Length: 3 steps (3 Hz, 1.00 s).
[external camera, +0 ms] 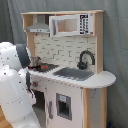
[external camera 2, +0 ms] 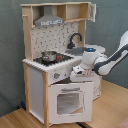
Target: Play with the kitchen
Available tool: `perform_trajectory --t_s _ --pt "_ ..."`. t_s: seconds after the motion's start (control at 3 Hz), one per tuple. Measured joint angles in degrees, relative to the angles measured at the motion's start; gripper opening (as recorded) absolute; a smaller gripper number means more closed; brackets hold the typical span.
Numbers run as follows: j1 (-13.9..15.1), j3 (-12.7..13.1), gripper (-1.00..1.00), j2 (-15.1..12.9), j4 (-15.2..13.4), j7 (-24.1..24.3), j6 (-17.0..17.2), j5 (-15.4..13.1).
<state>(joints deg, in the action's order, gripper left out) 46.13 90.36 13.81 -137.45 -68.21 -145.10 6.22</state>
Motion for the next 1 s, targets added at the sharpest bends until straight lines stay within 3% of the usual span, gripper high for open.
perform_trajectory --t_s 1.0 --pt "10.2 13.3 -1.00 0.7 1.2 7.1 -0.9 0.0"
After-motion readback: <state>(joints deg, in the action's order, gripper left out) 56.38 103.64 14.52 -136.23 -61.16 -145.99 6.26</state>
